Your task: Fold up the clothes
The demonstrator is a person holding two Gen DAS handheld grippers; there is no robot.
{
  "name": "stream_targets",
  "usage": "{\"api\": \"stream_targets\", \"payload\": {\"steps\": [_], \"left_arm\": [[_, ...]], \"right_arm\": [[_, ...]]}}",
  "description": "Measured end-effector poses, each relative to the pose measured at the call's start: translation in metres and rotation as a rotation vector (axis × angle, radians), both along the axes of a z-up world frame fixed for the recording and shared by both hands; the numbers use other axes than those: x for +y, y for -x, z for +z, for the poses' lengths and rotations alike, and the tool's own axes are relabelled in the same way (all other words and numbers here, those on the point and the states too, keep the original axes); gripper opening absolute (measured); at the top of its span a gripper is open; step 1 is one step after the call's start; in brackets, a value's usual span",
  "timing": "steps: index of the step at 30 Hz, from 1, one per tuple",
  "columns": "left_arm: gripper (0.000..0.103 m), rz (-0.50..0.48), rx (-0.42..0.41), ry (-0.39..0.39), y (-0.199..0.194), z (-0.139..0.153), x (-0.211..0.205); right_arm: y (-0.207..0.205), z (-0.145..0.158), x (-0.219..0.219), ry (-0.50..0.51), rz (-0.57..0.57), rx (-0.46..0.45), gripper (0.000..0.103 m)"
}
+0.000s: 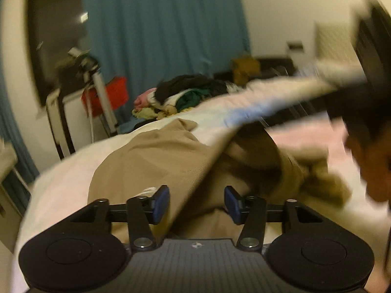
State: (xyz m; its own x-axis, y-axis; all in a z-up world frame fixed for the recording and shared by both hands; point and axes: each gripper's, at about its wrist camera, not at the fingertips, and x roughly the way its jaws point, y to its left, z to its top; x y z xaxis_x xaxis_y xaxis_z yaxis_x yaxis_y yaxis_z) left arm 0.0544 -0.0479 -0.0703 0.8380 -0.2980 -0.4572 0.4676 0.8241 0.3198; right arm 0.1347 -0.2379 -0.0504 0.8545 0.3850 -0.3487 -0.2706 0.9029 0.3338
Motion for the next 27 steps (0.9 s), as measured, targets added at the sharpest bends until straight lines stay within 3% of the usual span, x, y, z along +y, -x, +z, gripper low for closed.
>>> {"api": "stream_targets", "payload": {"steps": [5, 8, 10, 11, 13, 15, 17, 20, 24, 27], "left_arm": [[0.057, 0.259, -0.167, -0.185, -0.008, -0.026, -0.032], [0.058, 0.385, -0.217, -0.154, -0.008, -0.02, -0.027], [0.062, 0.451, -0.255, -0.092, -0.001, -0.007, -0.017], [0.064, 0.474, -0.284, -0.061, 0.004, 0.001, -0.011], [0.077, 0.5, -0.35, -0.004, 0.018, 0.015, -0.003], [0.078, 0.506, -0.392, 0.03, 0.031, 0.025, -0.001], [0.079, 0.492, -0.398, 0.021, 0.038, 0.027, -0.003], [0.08, 0.463, -0.34, -0.107, 0.033, 0.017, -0.01], [0.076, 0.442, -0.236, -0.268, 0.017, -0.017, -0.022], [0.076, 0.5, -0.22, -0.215, 0.005, -0.019, -0.02]], "right_arm": [[0.0, -0.002, -0.011, -0.069, -0.032, 0.013, 0.005], [0.002, -0.003, -0.019, -0.08, -0.09, 0.017, 0.005], [0.001, -0.005, -0.024, -0.09, -0.13, 0.027, 0.005], [0.0, -0.006, -0.026, -0.093, -0.148, 0.031, 0.005], [0.001, -0.006, -0.026, -0.093, -0.159, 0.023, 0.005], [0.003, -0.004, -0.024, -0.09, -0.158, 0.006, 0.005], [0.006, -0.001, -0.021, -0.061, -0.162, -0.021, 0.005], [0.017, 0.006, -0.011, 0.046, -0.209, -0.101, 0.005], [0.023, 0.011, -0.017, 0.042, -0.25, -0.161, 0.006], [0.024, 0.012, -0.025, 0.025, -0.261, -0.154, 0.006]]}}
